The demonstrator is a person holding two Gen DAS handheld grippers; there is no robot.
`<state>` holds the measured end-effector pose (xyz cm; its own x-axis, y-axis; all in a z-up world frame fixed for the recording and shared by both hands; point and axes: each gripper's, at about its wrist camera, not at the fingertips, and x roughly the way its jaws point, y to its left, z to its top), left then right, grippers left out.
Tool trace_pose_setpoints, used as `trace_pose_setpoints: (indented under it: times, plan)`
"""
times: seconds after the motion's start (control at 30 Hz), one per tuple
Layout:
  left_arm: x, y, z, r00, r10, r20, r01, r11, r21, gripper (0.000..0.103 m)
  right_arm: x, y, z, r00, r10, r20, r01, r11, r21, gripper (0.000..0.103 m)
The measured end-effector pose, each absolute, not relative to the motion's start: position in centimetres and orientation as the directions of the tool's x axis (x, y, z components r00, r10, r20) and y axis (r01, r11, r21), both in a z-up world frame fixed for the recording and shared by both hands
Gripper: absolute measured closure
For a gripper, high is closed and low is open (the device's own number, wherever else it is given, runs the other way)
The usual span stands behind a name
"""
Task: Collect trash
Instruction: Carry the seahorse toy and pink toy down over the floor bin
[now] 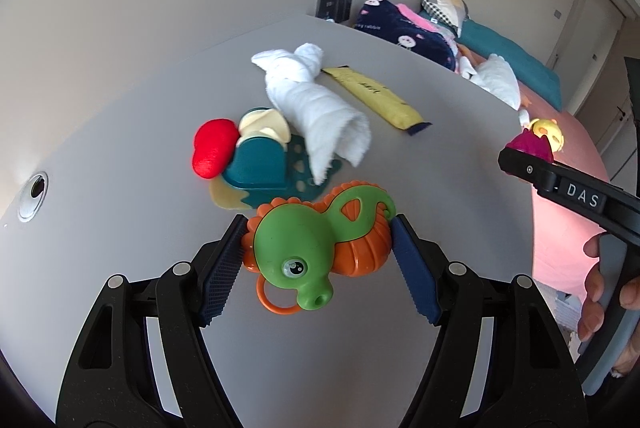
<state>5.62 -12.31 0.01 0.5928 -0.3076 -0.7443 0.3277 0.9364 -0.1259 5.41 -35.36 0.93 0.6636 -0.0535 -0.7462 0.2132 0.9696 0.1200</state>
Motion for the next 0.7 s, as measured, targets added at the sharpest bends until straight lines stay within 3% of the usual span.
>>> trace_pose_setpoints:
  times: [0.7]
  plan:
    - [2.0, -17.0, 1.3, 0.580, -0.361, -0.731, 0.409, 0.904, -0.122, 0.033, -1.5, -37.5, 2.3, 0.688, -0.070, -0.722, 0.229, 0.965, 0.125, 0.033]
